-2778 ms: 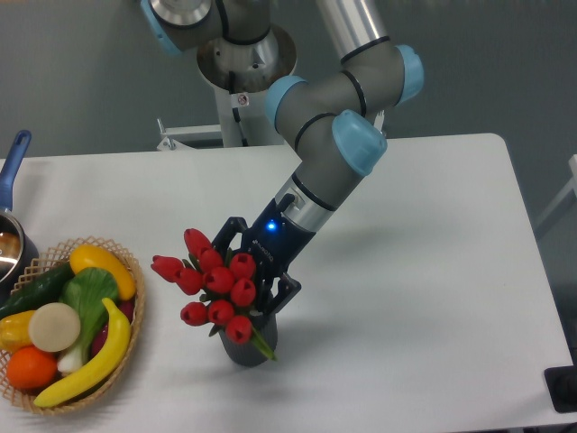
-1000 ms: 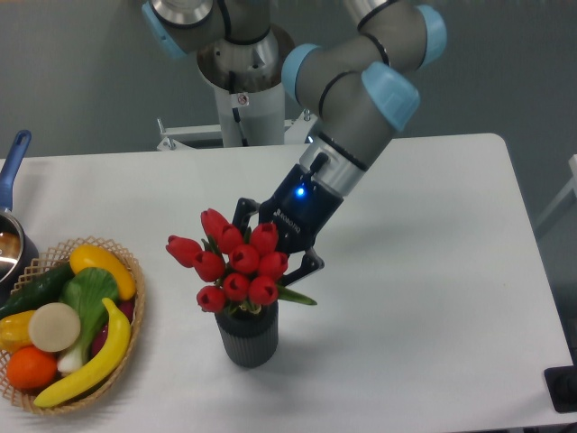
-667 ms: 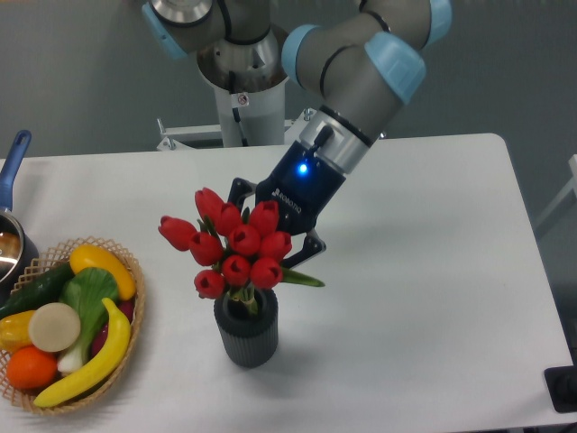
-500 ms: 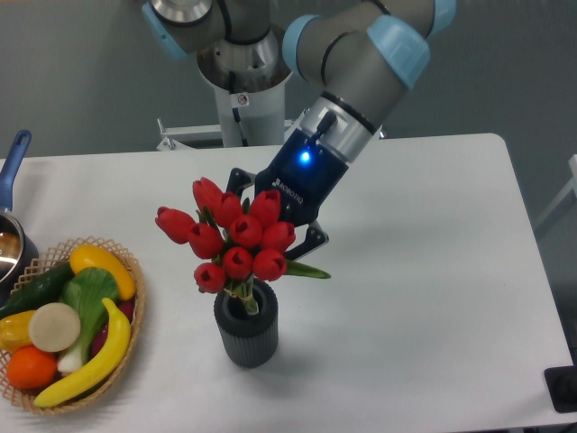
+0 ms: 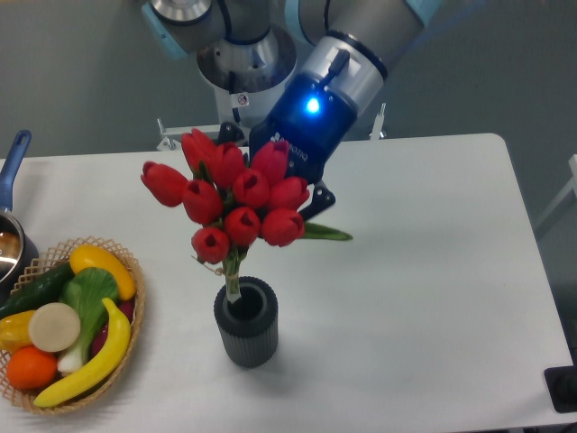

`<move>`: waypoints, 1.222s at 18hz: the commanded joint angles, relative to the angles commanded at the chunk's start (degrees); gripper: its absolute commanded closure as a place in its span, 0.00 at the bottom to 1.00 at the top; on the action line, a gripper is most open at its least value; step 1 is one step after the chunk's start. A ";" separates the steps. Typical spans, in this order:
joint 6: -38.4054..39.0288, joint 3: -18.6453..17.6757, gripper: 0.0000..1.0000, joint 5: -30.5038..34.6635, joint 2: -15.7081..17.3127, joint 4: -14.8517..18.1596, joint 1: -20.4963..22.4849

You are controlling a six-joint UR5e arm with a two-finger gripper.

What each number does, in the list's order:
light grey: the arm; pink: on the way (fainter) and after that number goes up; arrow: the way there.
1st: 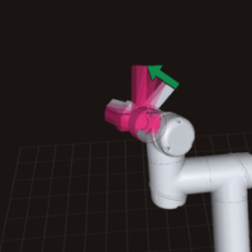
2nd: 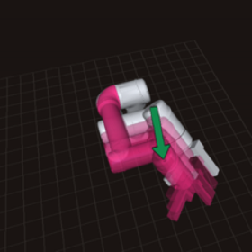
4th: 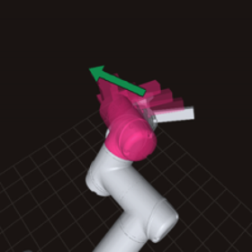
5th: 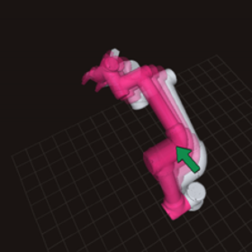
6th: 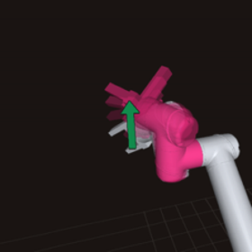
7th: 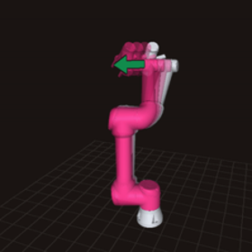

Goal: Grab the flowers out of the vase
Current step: 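Lift the gripped tulips straight up out of the grey vase, then carry the tulip bouquet up and away from the vase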

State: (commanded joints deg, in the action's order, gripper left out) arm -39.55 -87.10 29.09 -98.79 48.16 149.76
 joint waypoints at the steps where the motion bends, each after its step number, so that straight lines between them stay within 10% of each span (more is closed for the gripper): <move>1: -0.44 -0.26 0.56 0.09 -0.09 -0.17 1.14; 7: -14.93 -3.52 0.56 -0.09 -0.18 0.00 8.17; 22: -21.36 -7.20 0.56 0.53 -0.44 0.09 13.46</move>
State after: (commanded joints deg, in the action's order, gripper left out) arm -60.91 -94.30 29.62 -99.23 48.25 163.21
